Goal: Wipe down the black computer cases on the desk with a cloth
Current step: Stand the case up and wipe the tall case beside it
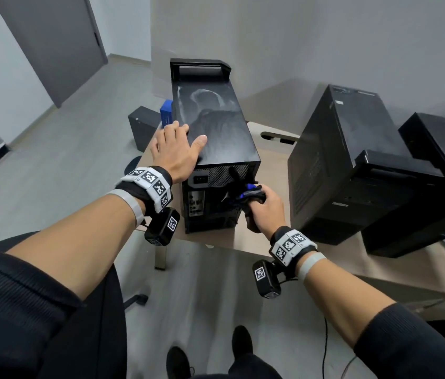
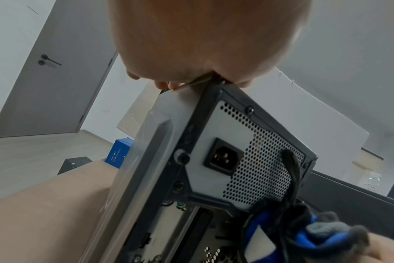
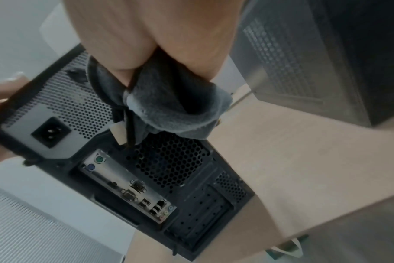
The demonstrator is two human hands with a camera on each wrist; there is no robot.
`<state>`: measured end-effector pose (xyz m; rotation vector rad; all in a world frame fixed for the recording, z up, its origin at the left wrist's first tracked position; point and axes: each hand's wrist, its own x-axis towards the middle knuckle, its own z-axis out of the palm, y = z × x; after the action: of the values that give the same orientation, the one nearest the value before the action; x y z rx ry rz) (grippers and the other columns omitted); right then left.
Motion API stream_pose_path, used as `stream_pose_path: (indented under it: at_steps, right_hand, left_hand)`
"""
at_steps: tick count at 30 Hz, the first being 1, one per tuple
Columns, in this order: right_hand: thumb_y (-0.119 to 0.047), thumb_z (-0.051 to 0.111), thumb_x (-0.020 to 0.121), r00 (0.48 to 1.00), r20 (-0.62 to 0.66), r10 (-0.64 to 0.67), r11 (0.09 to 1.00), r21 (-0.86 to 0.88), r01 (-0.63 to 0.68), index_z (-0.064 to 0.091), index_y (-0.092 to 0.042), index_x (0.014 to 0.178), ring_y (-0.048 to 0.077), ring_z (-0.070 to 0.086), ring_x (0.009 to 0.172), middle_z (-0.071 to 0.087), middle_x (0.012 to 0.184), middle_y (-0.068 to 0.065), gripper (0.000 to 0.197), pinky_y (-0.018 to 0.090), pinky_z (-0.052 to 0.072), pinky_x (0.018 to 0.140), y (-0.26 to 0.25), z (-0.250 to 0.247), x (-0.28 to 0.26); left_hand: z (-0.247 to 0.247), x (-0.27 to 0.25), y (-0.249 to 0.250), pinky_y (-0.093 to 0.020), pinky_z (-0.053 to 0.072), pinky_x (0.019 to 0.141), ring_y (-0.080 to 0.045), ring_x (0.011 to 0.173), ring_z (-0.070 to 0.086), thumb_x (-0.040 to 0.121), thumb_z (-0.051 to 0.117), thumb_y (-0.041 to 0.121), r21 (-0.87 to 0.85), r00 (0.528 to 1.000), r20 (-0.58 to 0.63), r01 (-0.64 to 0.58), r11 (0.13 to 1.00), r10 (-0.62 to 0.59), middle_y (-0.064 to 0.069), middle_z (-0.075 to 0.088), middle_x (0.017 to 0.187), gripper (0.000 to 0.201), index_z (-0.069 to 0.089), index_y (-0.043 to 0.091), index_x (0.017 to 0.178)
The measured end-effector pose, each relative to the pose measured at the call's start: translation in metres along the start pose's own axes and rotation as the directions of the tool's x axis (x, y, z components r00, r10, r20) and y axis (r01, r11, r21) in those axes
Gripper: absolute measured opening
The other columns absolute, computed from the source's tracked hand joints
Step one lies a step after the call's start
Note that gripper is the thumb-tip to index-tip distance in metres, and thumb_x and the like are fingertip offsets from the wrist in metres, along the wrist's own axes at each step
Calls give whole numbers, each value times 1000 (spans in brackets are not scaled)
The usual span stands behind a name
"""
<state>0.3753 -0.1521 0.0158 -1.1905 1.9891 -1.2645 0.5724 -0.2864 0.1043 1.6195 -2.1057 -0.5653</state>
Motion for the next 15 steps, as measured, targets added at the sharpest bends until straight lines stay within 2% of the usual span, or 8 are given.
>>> stream_pose_path:
  at_steps: [2,4,7,9,13,15]
  right_hand:
    - [-3,57,76,1000,3,27,1000,2,-27,71,-29,86,19,69,89,75,88,-4,31,34,55,86,4,12,1]
    - [-2,58,75,993,93,75,996,-62,-69,71,-31,83,22,69,93,75,92,0,33,35,54,90,15,28,-1]
    - [-10,59,72,964,211,164,982,-129,-139,76,-19,90,26,70,90,77,92,5,27,38,57,87,22,53,-4]
    - [-10,61,75,958,198,207,972,-153,-178,77,-12,97,29,69,92,76,96,11,27,37,56,87,26,65,-3]
    - [-17,62,72,915,260,309,949,-154,-276,75,-10,95,31,70,90,75,94,14,27,40,57,84,39,81,-5]
    - [-17,64,74,901,273,338,941,-124,-315,75,-10,97,30,70,95,75,97,13,26,35,55,85,37,88,-8]
  left_hand:
    - [0,-1,1,-49,10,123,-29,150,14,101,33,57,-9,1000,-2,-5,1000,5,-10,21,162,68,31,14,154]
    - [0,-2,1,-49,13,123,-29,150,14,101,40,52,-32,1000,5,-11,999,11,-10,20,161,67,30,13,154]
    - [0,-2,2,-47,17,122,-29,150,15,98,49,46,-41,1000,-2,-23,999,23,-11,19,161,70,28,10,154]
    - [1,-1,1,-45,17,122,-29,150,15,98,50,45,-39,1000,-1,-23,999,23,-12,19,161,71,28,9,155]
    - [3,0,0,-45,17,122,-29,149,17,97,51,47,-25,1000,-15,-13,1000,12,-10,20,161,71,29,11,154]
    - [3,0,0,-45,17,122,-29,149,18,97,50,47,-13,1000,-18,-15,1000,14,-10,20,161,71,29,12,154]
